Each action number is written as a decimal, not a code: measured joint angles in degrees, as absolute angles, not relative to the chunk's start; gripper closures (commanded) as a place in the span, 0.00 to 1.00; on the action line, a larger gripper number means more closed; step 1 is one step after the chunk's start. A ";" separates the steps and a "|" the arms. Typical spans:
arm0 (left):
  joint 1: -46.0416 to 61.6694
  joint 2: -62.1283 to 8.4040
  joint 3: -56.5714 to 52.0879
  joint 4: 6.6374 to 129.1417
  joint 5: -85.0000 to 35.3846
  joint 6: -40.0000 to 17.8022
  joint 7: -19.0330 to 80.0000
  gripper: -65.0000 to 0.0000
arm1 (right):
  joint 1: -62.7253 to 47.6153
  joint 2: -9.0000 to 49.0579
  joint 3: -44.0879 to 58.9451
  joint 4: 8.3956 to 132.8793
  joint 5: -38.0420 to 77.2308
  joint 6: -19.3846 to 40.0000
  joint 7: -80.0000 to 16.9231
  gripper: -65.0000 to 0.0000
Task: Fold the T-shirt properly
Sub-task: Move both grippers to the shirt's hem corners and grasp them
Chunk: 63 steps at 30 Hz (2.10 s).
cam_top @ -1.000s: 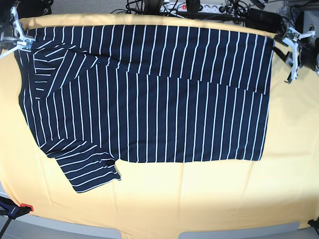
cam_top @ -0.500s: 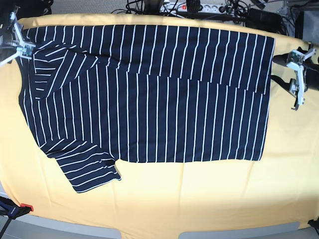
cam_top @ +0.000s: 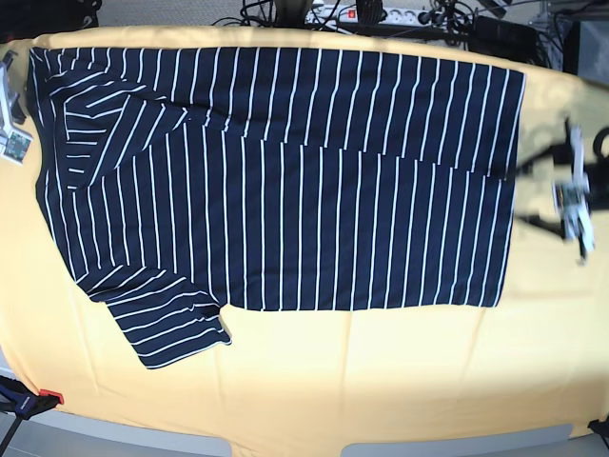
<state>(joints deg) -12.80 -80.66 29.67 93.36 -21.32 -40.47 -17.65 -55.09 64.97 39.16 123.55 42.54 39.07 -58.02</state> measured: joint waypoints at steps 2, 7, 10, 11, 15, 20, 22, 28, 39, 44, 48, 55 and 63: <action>-15.75 -77.30 29.67 88.27 -33.32 -38.39 -10.87 0.52 | -55.11 64.90 39.16 123.55 42.78 38.28 -56.95 0.62; -22.81 -67.53 29.65 72.23 -48.07 -24.45 0.21 0.52 | -55.16 64.45 39.16 123.59 45.52 38.06 -56.40 0.62; -26.33 -61.65 29.58 61.82 -49.60 -24.82 1.48 0.52 | -55.13 64.55 39.16 123.68 45.67 37.76 -56.38 0.62; -27.40 -59.35 29.56 58.22 -49.60 -25.39 1.56 0.52 | -55.18 64.53 39.16 123.70 45.67 37.58 -56.36 0.62; -31.55 -50.41 29.56 43.99 -51.79 -29.34 1.80 0.52 | -55.16 64.58 39.16 123.70 45.67 37.26 -55.05 0.62; -36.25 -41.01 29.50 29.91 -52.16 -33.76 2.02 0.52 | -54.74 64.58 39.16 123.70 45.56 37.17 -55.05 0.62; -37.17 -37.95 29.39 26.39 -52.75 -34.50 1.32 0.52 | -54.76 64.45 39.16 123.70 45.54 37.17 -55.05 0.62; -38.76 -33.17 28.75 23.05 -54.41 -38.02 5.13 0.52 | -54.76 64.42 39.16 123.70 45.52 37.12 -54.46 0.62; -39.27 -31.18 28.60 23.09 -58.83 -39.57 11.68 0.95 | -54.54 63.33 39.16 123.70 40.38 33.08 -47.40 0.62; -40.58 -31.44 28.86 22.92 -57.87 -39.59 13.17 1.00 | -50.06 56.84 38.92 123.63 35.33 28.34 -37.93 0.62; -42.52 -31.31 28.99 22.70 -56.71 -39.51 14.57 1.00 | -40.71 51.27 38.85 123.04 35.53 26.17 -36.45 0.59; -46.83 -30.72 29.23 22.52 -56.25 -39.57 15.16 1.00 | -23.38 41.89 36.36 108.12 40.05 28.56 -35.29 0.56; -46.78 -30.61 29.23 22.55 -56.45 -39.48 15.59 1.00 | -2.35 37.21 20.60 80.49 41.80 35.51 -36.12 0.55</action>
